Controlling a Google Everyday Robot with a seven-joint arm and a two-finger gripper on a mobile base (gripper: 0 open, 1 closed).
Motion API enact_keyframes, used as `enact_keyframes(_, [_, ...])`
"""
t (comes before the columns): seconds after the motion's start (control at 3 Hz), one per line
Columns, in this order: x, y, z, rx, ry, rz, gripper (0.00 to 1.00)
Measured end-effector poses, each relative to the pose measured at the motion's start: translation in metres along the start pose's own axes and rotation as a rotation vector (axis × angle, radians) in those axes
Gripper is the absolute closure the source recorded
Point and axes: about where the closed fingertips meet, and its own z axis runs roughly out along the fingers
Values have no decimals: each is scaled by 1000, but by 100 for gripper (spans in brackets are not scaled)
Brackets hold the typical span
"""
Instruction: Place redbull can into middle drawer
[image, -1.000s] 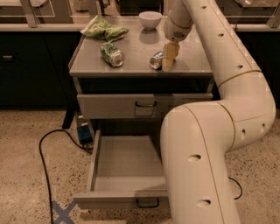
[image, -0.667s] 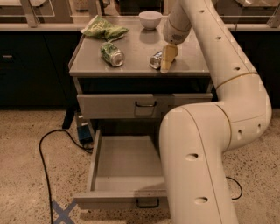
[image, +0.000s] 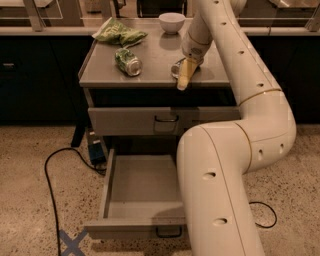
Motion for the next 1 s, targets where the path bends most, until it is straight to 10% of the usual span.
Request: enact_keyframes(1.0, [9, 19, -30, -54, -7, -171, 0])
